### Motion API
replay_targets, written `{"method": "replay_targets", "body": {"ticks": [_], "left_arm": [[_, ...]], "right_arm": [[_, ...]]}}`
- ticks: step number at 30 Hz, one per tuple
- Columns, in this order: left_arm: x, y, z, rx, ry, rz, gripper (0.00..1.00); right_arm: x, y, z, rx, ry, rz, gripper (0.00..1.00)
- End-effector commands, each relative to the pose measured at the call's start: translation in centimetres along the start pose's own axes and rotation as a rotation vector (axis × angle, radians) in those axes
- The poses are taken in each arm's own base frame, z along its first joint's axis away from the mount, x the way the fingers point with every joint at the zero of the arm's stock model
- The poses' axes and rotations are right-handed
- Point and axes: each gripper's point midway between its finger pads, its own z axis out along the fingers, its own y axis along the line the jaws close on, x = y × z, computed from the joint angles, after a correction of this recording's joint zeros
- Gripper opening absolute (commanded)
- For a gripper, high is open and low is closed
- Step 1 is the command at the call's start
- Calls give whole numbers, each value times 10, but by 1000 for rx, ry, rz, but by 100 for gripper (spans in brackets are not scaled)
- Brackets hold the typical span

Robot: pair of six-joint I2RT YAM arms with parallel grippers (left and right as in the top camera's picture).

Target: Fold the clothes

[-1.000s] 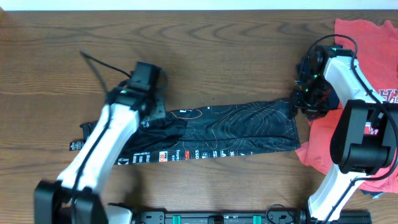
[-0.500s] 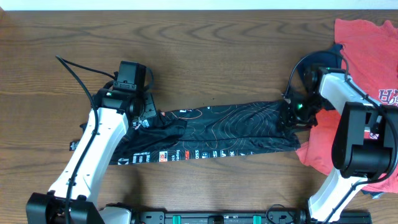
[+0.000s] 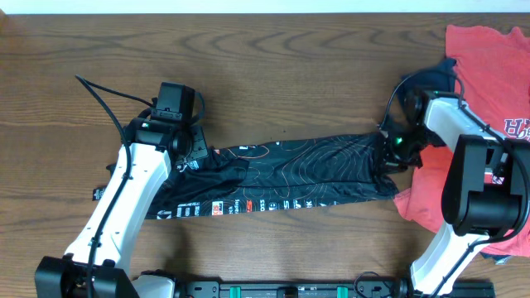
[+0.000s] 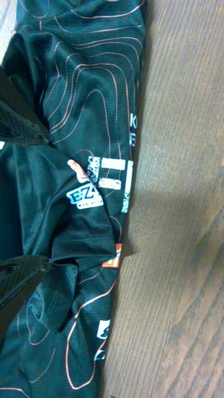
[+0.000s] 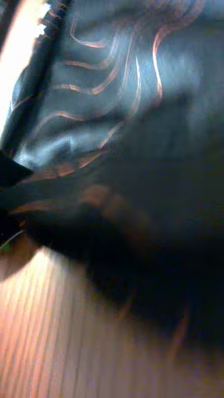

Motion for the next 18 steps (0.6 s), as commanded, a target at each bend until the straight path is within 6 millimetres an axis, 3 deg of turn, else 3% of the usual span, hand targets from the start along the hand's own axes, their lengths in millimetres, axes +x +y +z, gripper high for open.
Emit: {"method": "replay_targets", "body": {"ticks": [1,5,10,13,18], "left_arm": [[-2,2,-2,-9,-4,-13,59],[0,4,-2,-18,4,-11,59],[4,16,-2,-80,15,-7,59],[4,16,-2,-80,14,-7,59],[4,16,-2,-80,14,-8,59]], "right_arm": [[-20,-34,-28,158,-67,125,1],[-32,-40,-58,201,-109,154,1],[-35,-25,-77,202,-113,126,1],[-33,-1,-75,174,-95,57,1],[-23,64,-58,117,-53,-94,1]]}}
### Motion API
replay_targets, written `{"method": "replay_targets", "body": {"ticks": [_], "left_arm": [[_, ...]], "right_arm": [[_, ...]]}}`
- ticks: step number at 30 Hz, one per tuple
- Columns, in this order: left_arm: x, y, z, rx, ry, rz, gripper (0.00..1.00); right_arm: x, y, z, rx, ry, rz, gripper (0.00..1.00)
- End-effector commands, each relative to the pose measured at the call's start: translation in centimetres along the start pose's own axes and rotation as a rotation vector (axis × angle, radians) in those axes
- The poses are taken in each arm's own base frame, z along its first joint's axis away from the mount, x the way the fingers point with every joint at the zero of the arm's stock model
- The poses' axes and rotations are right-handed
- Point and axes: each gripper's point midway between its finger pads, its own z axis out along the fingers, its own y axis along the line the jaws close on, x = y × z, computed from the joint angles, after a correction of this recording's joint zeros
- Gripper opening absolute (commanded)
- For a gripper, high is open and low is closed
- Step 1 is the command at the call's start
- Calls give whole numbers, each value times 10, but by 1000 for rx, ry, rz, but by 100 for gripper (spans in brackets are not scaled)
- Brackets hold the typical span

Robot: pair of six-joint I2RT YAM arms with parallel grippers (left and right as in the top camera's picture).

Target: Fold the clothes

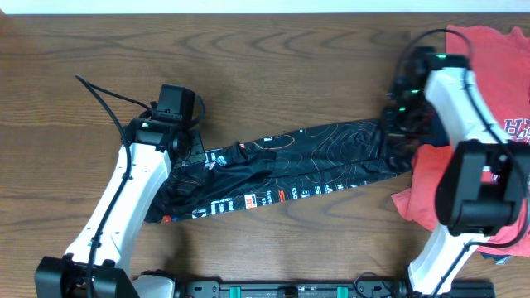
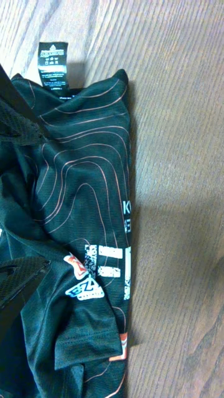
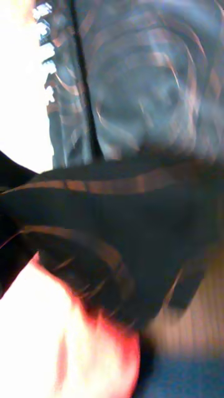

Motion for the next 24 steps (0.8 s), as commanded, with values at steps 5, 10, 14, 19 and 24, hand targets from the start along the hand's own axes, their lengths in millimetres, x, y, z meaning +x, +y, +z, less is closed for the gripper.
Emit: {"method": "replay_targets", "body": {"ticks": [5,10,14,19,24], "left_arm": [[-4,4,-2,-19,-10,-15,59],[-3,4,-2,-17,-9,-15,59],[-3,4,-2,-17,-8,-15,59],[-2,4,-2,-18,-5,-14,59],[-3,4,-2,-18,-6,-14,59]], "right_arm": [[16,105,9,-63,12,-187,1],[31,162,17,-56,-16,-297,1],[36,197,21,-68,-65,-370,1],[41,219,24,-78,-95,-434,1],[43,229,25,-86,-112,-467,15]]}}
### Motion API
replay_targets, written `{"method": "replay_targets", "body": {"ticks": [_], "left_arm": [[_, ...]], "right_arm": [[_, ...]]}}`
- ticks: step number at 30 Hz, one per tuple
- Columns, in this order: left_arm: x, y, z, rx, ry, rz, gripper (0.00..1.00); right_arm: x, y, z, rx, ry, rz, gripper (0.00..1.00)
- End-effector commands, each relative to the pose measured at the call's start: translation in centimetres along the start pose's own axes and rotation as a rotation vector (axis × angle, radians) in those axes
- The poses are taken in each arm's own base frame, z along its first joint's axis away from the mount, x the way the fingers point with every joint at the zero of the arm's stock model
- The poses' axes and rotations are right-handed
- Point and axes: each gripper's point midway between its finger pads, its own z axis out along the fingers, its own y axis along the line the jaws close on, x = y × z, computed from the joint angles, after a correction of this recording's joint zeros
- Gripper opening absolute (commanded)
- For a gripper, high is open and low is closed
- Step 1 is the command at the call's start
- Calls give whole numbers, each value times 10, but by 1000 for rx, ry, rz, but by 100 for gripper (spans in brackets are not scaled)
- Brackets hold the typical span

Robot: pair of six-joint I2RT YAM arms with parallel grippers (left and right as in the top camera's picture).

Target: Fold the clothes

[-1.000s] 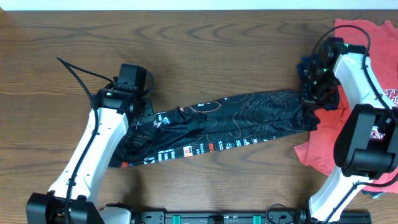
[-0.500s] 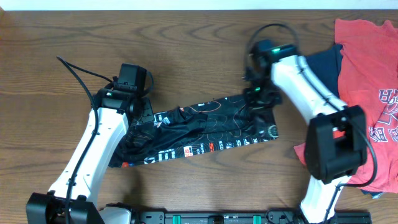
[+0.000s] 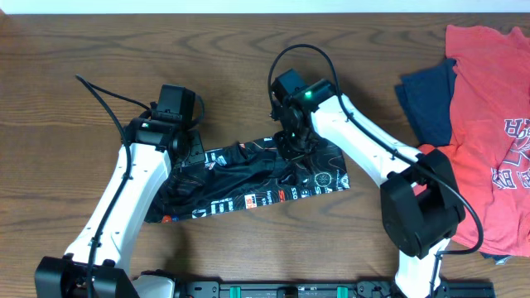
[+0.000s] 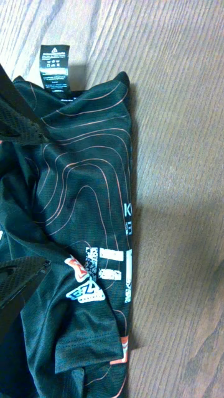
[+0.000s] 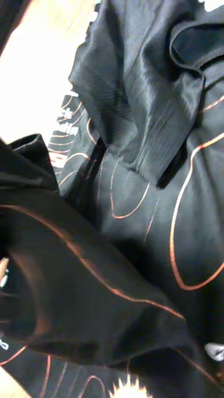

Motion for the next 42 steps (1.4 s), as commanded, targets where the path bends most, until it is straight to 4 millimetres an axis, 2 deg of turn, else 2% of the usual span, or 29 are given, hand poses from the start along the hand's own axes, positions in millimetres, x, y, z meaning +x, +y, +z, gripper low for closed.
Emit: {"method": "replay_targets", "body": {"ticks": [1,4,6,7,9,10,11,12,16,20,22,28,32,34,36,37,40,42], "left_arm": [[-4,3,-2,-13,-9,-15,59],[-4,3,-2,-13,-9,-15,59],[-4,3,-2,-13,-9,-15,59],[-4,3,-2,-13,-9,-15,59],[-4,3,-2,-13,-9,-15,59],[-4,3,-2,-13,-10,-15,60],[-4,3,-2,-13,-10,-15,59],[-4,3,-2,-13,-10,-15,59],[-4,3,-2,-13,-10,-15,59],[-4,3,-2,-13,-10,-15,59],[-4,3,-2,-13,-10,-15,59],[-4,3,-2,-12,-10,-15,60],[-4,3,-2,-12,-10,-15,60],[-4,3,-2,-12,-10,-15,59],[-4,3,-2,-12,-10,-15,59],[-4,3,-2,-12,-10,-15,59],[-4,3,-2,-12,-10,-15,59],[-4,3,-2,-13,-10,-15,59]], "right_arm": [[-3,9,1,-7,-7,-28,17],[3,21,2,-58,13,-128,33],[9,25,1,-80,33,-246,35],[8,19,2,-43,31,-233,33],[4,4,2,43,18,-140,36],[3,-1,1,72,11,-98,40],[2,-2,1,75,9,-81,50],[3,-1,1,72,10,-76,53],[7,-6,5,101,22,-38,54],[9,-38,15,260,-10,94,56],[9,-49,23,279,-24,135,57],[-3,-39,40,108,-64,107,59],[-10,-31,42,62,-87,95,52],[-13,-31,42,60,-99,93,37],[-15,-30,42,57,-109,91,17],[-17,-30,41,56,-114,90,1],[-25,-26,40,39,-147,83,1],[-36,-17,38,-11,-187,67,1]]}}
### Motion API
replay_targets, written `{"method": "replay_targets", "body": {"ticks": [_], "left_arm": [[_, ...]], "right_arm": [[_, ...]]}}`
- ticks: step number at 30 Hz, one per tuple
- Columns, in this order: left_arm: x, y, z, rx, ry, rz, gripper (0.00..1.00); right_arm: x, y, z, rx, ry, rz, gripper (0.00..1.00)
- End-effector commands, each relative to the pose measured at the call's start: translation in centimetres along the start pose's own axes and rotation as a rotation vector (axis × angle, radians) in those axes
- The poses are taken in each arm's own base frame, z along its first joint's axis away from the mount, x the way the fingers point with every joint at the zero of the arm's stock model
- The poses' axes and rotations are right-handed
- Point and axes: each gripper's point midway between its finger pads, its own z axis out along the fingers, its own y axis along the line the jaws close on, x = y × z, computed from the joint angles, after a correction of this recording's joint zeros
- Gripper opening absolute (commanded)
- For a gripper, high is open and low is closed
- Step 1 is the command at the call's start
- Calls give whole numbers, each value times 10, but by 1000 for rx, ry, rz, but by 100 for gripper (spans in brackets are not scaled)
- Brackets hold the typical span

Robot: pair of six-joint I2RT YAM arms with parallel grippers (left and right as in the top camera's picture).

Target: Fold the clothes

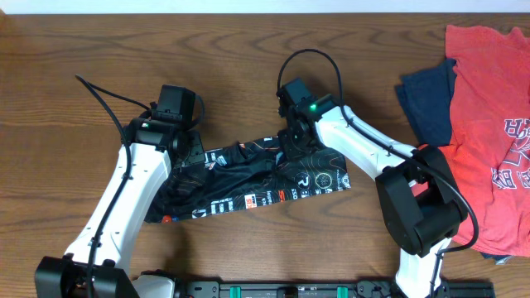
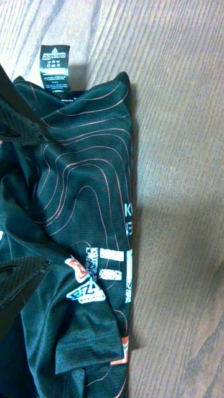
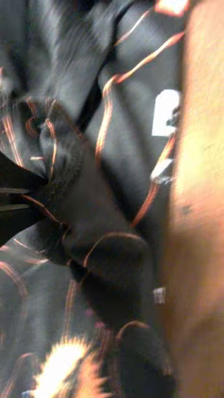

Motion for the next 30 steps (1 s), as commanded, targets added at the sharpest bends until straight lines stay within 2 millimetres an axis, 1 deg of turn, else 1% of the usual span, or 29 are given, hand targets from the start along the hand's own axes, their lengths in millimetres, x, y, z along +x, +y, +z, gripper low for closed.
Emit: {"method": "replay_targets", "body": {"ticks": [1,2,4,5,7,9,11,13,15,17,21,27,30], "left_arm": [[-4,3,-2,-12,-11,-15,59],[-4,3,-2,-12,-11,-15,59],[-4,3,-2,-12,-11,-15,59],[-4,3,-2,-12,-11,-15,59],[-4,3,-2,-12,-11,-15,59],[-4,3,-2,-12,-11,-15,59],[-4,3,-2,-12,-11,-15,59],[-4,3,-2,-12,-11,-15,60],[-4,3,-2,-13,-10,-15,60],[-3,3,-1,-13,-9,-14,59],[-1,4,0,-17,-3,-13,59],[-1,4,1,-17,-2,-13,59],[0,4,1,-17,-2,-13,59]], "right_arm": [[-12,20,1,-109,-37,-30,2],[-15,29,-1,-156,-48,-54,9],[-19,48,-5,-265,-66,-118,31],[-19,57,-8,-318,-69,-155,35],[-14,70,-13,-400,-64,-223,35],[-7,71,-13,-413,-38,-239,35],[0,63,-10,-371,-3,-223,38],[9,46,-5,-280,44,-171,37],[17,33,-6,-208,76,-134,38],[21,31,-11,-191,85,-134,38],[22,34,-17,-195,81,-141,44],[45,49,-10,-189,145,-200,57],[54,51,-5,-142,162,-235,59]]}}
